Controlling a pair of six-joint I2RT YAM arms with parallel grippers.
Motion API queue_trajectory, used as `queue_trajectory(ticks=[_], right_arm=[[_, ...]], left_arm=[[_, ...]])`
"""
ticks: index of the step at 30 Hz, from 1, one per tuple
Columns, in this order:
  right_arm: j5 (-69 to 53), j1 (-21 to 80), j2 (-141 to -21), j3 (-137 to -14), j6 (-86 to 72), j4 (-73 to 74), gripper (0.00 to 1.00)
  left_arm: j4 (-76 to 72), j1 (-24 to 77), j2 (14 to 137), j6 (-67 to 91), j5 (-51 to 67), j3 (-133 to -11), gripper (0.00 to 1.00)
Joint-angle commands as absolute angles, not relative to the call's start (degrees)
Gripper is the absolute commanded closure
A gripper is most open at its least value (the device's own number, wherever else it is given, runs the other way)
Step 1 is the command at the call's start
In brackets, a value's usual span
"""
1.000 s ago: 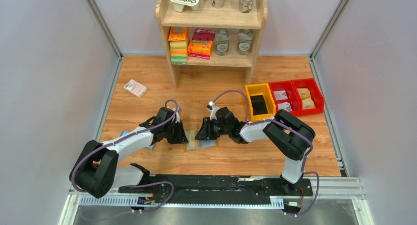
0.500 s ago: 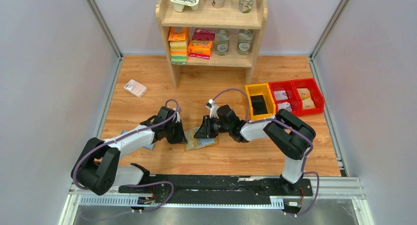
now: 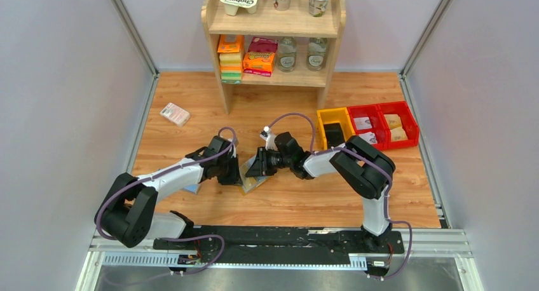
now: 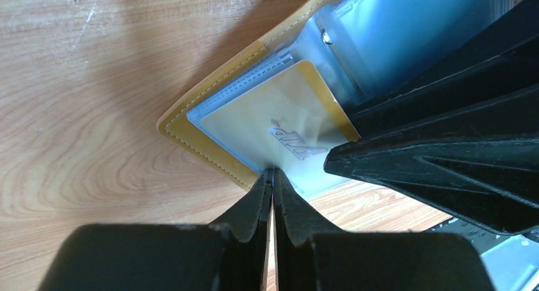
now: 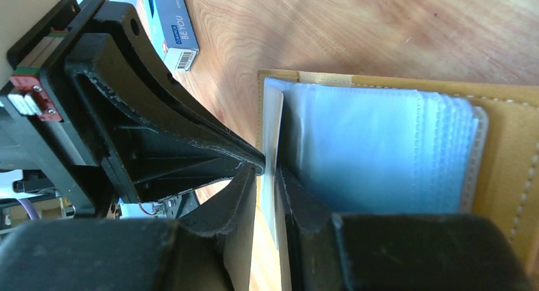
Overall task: Take the credit cards out of the card holder
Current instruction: Remove the credit card from the card holder.
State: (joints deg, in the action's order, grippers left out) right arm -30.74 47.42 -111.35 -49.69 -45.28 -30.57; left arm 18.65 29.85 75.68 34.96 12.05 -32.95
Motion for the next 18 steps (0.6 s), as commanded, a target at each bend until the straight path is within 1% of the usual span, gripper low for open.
queue_trajectory(ticks=[1,3,6,14,18], right_arm=[[-34.2,49.0,-112.8,-53.3,-44.7,-25.9,0.78],[-32.8,49.0,-112.3,-54.0,-43.8,-22.1,0.74],[-31.6,49.0,-112.1,-54.8,-42.0,-17.1,0.74],[-38.3,49.0,-111.9,-53.9,-45.4,-24.8,0.76],[-39.1,48.3,-110.7,-53.1,-46.9,-27.2,0.79]], left_arm=[[19.0,31.0,78.0,33.4,9.1,-33.0,0.91],[19.5,31.0,78.0,33.1,8.6,-33.0,0.91],[20.3,30.9,77.5,33.0,7.8,-33.0,0.91],[20.7,31.0,78.1,32.7,7.5,-33.0,0.93],[21.5,31.3,78.6,32.3,7.2,-33.3,0.95]])
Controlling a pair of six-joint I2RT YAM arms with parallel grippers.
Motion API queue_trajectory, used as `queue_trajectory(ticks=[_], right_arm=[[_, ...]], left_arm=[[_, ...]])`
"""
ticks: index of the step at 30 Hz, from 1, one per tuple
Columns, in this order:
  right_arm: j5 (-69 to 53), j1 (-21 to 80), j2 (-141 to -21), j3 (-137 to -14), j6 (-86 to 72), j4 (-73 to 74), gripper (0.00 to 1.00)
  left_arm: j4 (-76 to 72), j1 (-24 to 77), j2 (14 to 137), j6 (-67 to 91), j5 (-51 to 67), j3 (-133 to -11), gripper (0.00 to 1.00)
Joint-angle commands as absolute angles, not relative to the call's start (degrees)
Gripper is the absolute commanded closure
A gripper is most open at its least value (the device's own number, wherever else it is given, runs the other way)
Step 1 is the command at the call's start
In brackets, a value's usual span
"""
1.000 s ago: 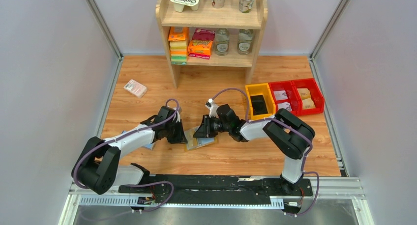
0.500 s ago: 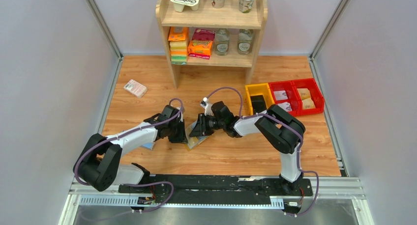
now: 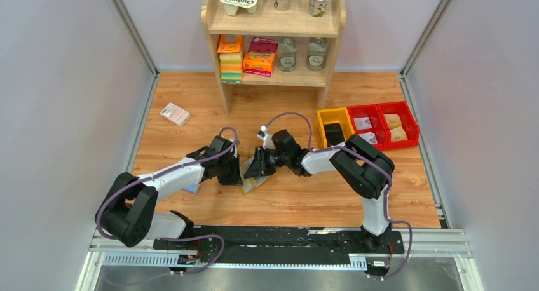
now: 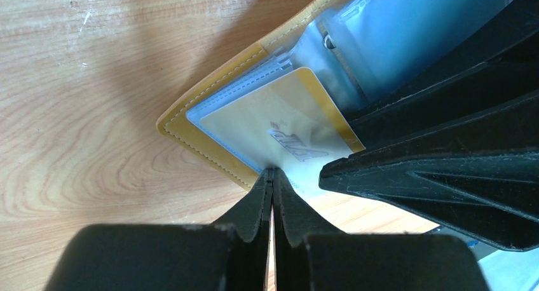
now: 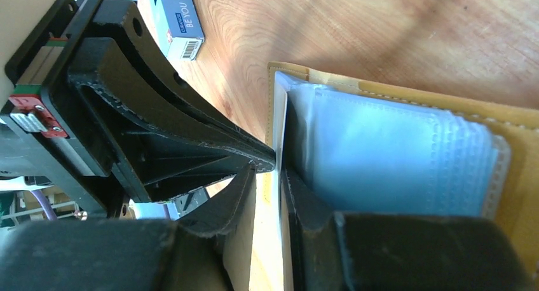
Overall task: Take the credit cards out of the card holder
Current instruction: Remove the credit card from the card holder.
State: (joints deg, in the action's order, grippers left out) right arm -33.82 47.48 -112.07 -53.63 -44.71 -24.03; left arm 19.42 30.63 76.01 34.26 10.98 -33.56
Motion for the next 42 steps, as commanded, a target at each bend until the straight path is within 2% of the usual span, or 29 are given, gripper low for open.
queue_trajectory(ticks=[1,16,33,42], right_arm=[[-39.3,47.6,-110.4,-52.4,-47.2,-27.9,0.79],[-40.9,43.7,-107.4,-45.7,-49.6,-35.9,0.89],[-42.0,40.7,-108.1,-41.3,-49.4,-39.2,0.87],[-42.3,40.3,-107.9,-40.8,-49.4,-39.0,0.99]], left_arm=[[21.8,31.4,78.6,32.1,7.2,-33.3,0.96],[22.0,32.7,82.4,31.4,7.8,-33.9,1.00],[21.4,32.8,83.8,31.4,8.5,-34.1,1.00],[21.4,32.9,83.7,31.4,8.4,-33.9,1.00]])
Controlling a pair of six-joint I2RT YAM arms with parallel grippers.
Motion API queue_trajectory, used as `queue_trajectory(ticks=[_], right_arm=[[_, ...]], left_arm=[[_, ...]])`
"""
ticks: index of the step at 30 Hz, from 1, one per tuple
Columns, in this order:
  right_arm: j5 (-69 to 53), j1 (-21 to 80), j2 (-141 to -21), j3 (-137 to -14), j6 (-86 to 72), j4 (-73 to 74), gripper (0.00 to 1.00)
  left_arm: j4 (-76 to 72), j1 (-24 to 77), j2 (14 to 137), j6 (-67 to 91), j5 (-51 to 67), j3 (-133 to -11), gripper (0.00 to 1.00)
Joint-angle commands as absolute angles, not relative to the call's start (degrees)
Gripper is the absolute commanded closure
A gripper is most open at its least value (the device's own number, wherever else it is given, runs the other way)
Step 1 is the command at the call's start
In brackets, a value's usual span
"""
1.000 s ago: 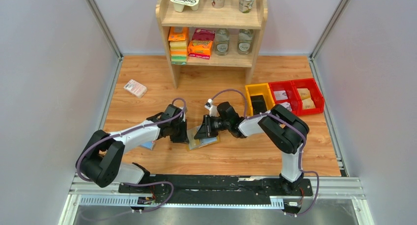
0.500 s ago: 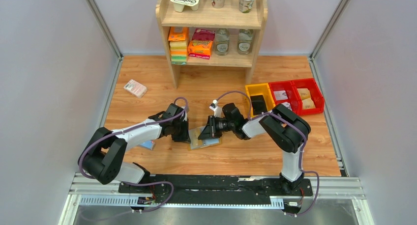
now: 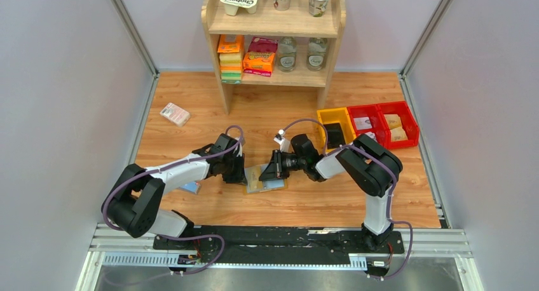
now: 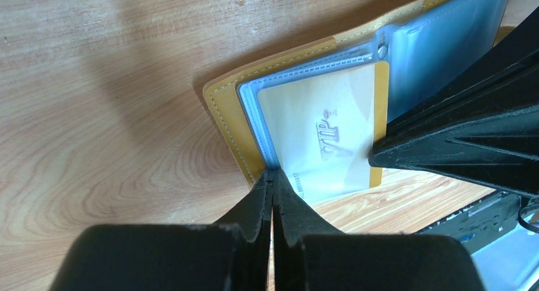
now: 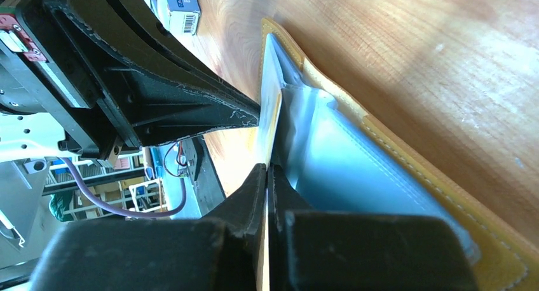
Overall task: Take the credit cards out of the card holder
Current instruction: Remove the credit card from the card holder.
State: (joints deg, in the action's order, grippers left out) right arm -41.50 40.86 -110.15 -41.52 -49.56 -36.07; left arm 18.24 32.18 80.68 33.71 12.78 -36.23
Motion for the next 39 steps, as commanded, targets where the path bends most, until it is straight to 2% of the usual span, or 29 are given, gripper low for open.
queue_trajectory(ticks=[1,14,21,26,39], right_arm=[[-41.9,39.9,-107.6,-40.3,-49.3,-38.6,0.99],[-39.5,38.7,-104.5,-38.8,-47.4,-32.3,1.00],[-39.5,38.8,-105.7,-39.4,-47.5,-31.8,1.00],[-39.5,38.7,-105.9,-39.4,-47.5,-31.9,1.00],[-39.6,38.7,-106.3,-39.7,-47.5,-32.1,0.99]], left_arm=[[21.5,32.8,83.6,31.4,8.3,-33.8,1.00],[21.9,32.9,81.2,31.5,8.2,-34.2,1.00],[20.8,32.9,73.8,33.2,8.7,-36.5,0.86],[19.8,32.9,70.8,33.8,10.9,-39.4,0.85],[15.3,34.5,82.8,33.1,14.5,-42.2,0.88]])
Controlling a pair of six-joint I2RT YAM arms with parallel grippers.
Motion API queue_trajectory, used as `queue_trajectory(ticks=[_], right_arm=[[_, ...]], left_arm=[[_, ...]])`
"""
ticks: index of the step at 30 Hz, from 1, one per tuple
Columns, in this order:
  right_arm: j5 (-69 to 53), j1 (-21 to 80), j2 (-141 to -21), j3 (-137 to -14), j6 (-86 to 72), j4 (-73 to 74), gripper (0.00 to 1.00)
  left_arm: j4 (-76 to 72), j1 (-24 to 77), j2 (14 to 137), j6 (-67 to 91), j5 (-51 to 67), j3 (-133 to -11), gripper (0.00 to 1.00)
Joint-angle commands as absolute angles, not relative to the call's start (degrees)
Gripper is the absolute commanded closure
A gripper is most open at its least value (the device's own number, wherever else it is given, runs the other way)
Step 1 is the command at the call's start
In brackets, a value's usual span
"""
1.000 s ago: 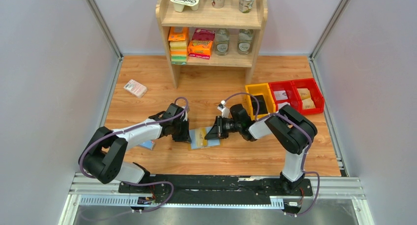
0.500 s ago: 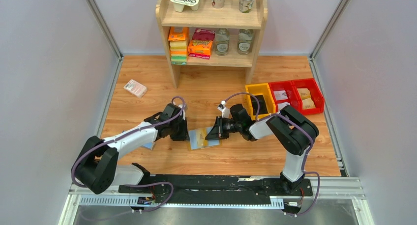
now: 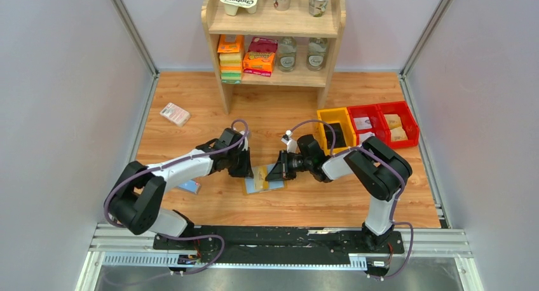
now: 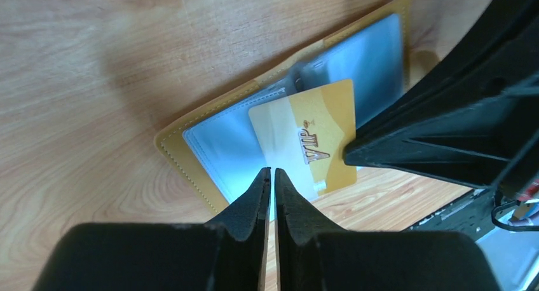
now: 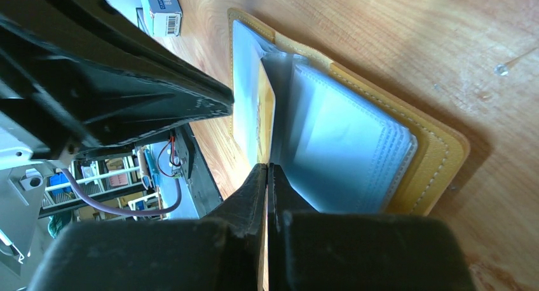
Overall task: Take the credit cards out of the card holder
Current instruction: Remove the credit card from the card holder.
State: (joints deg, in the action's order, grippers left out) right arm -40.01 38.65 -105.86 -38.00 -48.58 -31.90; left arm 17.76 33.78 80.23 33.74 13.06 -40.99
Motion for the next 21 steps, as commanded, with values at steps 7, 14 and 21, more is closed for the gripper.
queue_trajectory(ticks=[7,14,21], right_arm=[[-40.4,38.7,-106.6,-40.4,-47.5,-31.9,0.93],[-40.6,38.8,-107.4,-42.8,-46.8,-30.1,0.87],[-40.2,39.0,-107.6,-44.2,-45.7,-27.8,0.97]], left_arm=[[16.6,35.0,87.0,32.4,12.8,-41.7,0.91],[16.1,35.3,88.5,32.2,12.8,-40.3,0.95],[17.2,35.5,87.6,31.4,11.5,-40.1,0.95]])
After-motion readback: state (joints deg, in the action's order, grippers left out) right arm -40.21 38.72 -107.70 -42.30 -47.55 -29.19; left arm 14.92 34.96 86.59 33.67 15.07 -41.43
